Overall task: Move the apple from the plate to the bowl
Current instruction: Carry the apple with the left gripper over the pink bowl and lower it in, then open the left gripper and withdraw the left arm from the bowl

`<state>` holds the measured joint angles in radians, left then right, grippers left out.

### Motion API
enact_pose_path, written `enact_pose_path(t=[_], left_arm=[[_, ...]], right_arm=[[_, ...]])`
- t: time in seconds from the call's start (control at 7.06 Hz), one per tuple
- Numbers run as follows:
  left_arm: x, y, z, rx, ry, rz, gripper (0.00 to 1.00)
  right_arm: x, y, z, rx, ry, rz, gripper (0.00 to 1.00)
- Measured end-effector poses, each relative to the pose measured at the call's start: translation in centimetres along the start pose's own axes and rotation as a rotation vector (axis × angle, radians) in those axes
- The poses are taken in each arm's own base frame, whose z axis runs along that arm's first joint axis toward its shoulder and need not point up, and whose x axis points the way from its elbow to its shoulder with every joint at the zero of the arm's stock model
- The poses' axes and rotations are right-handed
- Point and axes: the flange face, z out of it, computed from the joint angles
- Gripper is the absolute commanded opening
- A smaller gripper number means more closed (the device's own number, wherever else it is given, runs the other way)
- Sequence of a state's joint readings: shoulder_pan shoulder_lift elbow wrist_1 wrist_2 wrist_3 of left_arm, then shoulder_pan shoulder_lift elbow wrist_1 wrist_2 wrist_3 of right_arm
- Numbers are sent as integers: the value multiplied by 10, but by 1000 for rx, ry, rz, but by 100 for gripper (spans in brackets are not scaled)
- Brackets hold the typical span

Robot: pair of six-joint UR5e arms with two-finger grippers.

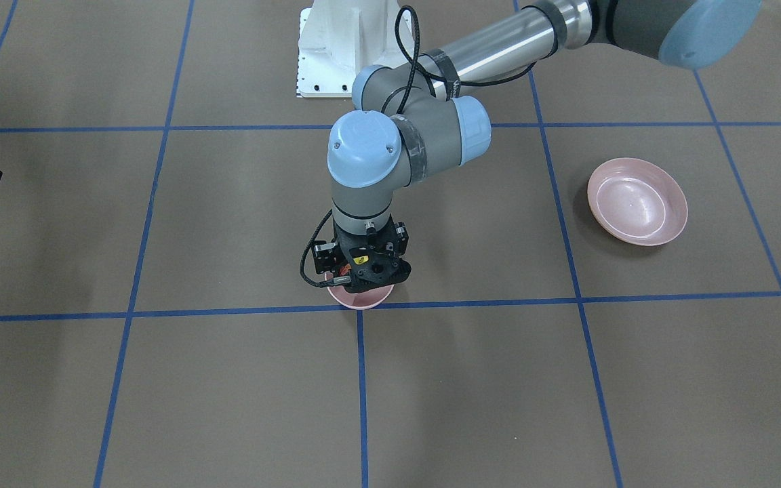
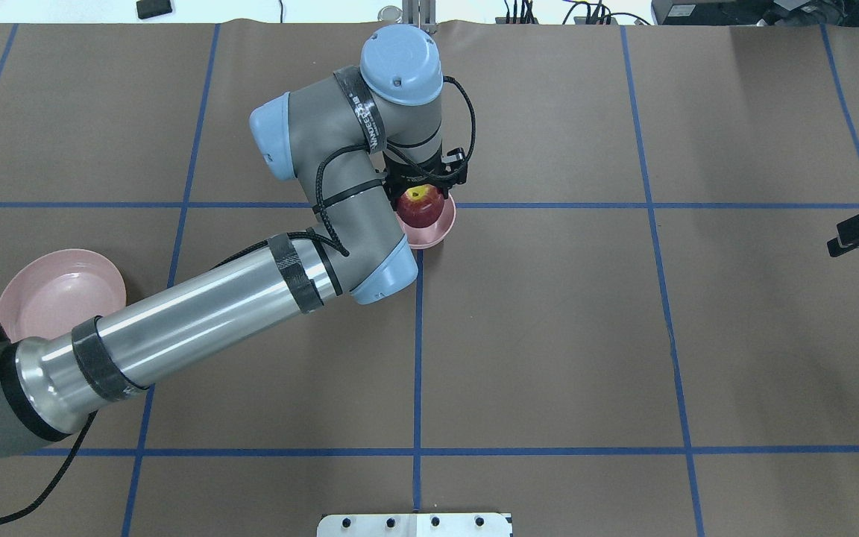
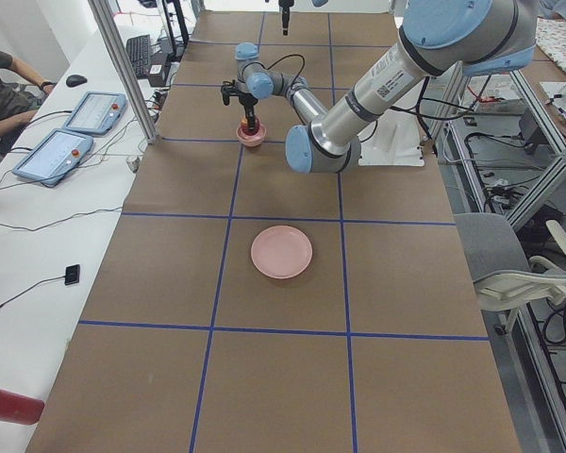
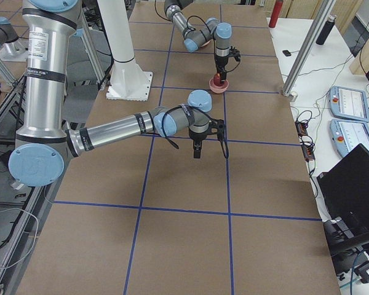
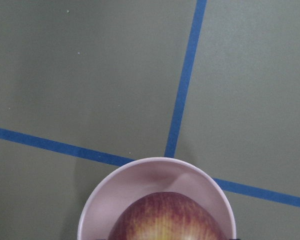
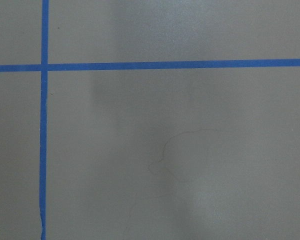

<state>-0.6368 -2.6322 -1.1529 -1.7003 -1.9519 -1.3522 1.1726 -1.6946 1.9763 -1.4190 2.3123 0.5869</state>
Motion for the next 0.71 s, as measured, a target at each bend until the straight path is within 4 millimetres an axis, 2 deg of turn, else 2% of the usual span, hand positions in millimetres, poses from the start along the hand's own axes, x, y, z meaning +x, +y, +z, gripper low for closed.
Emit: enact_pose_path(t=[0.57, 0.71], left_arm=[[-1, 4, -3, 33, 19, 10, 99], [-16, 7, -11, 48, 24, 16, 99]], right_arm=[[5, -2, 6, -9, 6, 8, 100], [5, -2, 7, -10, 7, 7, 100]])
